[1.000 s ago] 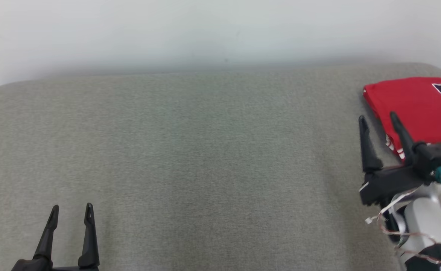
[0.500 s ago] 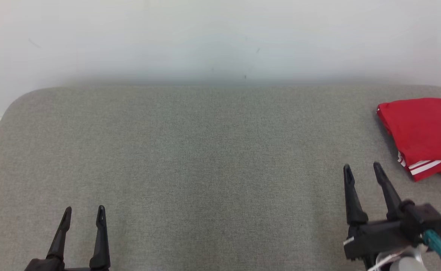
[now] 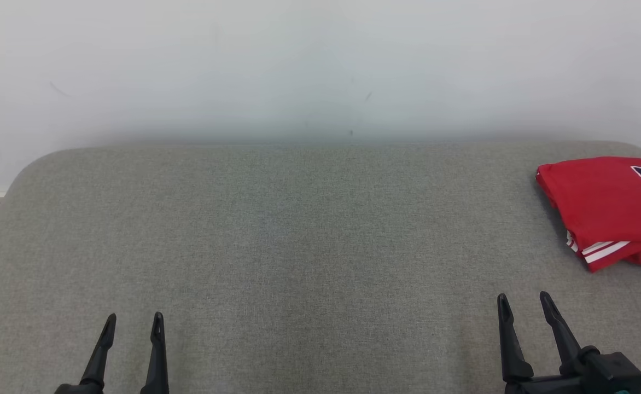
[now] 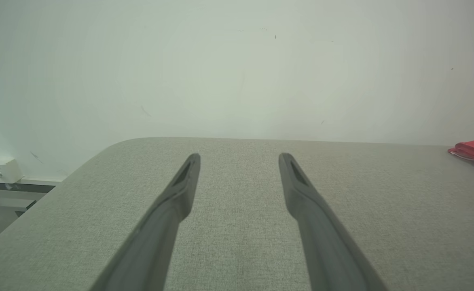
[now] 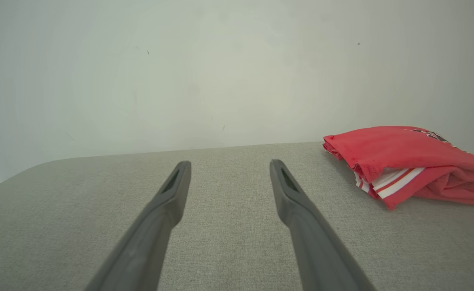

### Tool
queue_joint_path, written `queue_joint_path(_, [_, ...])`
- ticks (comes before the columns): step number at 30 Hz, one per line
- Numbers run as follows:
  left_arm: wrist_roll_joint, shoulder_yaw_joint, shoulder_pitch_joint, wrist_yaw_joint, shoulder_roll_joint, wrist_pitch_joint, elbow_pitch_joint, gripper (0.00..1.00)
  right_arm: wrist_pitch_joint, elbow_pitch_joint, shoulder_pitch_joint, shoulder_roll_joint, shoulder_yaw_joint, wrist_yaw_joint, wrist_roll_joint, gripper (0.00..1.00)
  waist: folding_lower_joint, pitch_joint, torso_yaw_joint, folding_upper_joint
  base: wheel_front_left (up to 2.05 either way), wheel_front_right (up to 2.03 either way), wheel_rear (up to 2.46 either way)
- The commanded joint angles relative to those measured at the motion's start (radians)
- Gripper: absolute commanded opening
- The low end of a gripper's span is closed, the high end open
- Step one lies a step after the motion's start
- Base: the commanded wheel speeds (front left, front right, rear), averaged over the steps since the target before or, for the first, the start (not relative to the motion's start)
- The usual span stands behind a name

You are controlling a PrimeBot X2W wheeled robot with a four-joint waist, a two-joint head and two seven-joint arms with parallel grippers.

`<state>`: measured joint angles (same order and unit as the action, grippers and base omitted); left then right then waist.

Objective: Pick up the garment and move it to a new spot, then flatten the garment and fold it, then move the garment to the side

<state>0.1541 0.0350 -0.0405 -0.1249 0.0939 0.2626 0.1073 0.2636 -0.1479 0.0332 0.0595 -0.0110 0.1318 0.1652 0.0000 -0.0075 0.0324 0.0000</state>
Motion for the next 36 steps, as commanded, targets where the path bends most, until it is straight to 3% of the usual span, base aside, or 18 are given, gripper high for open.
queue_joint_path(1, [0.002, -0.004, -0.018, -0.004, 0.0, 0.003, 0.003, 1.0, 0.0, 0.008, 0.011, -0.004, -0.002, -0.003, -0.01, 1.0, 0.0, -0.003, -0.001, 0.0, 0.0, 0.0, 0.0])
queue_joint_path(12, [-0.002, -0.027, -0.021, -0.005, 0.005, 0.003, 0.016, 1.0, 0.0, 0.007, 0.012, -0.008, 0.0, -0.003, -0.005, 1.0, 0.0, -0.008, 0.0, 0.0, 0.0, 0.0, 0.0])
queue_joint_path(13, [0.004, -0.027, -0.017, -0.004, 0.002, 0.0, 0.015, 0.0, 0.0, 0.005, 0.008, -0.006, -0.001, 0.0, -0.002, 0.0, 0.0, -0.008, 0.0, 0.0, 0.0, 0.0, 0.0])
queue_joint_path(17, [0.019, -0.03, -0.022, -0.004, -0.002, -0.004, 0.045, 0.0, -0.002, -0.023, 0.017, -0.007, -0.004, 0.0, 0.012, 0.0, 0.0, -0.008, 0.0, 0.0, 0.0, 0.0, 0.0])
queue_joint_path(36, [0.392, -0.002, 0.025, -0.005, -0.012, -0.1, 0.069, 0.0, -0.085, -0.04, -0.027, 0.007, 0.012, 0.0, 0.399, 0.0, 0.0, -0.005, -0.005, 0.0, 0.0, 0.0, 0.0])
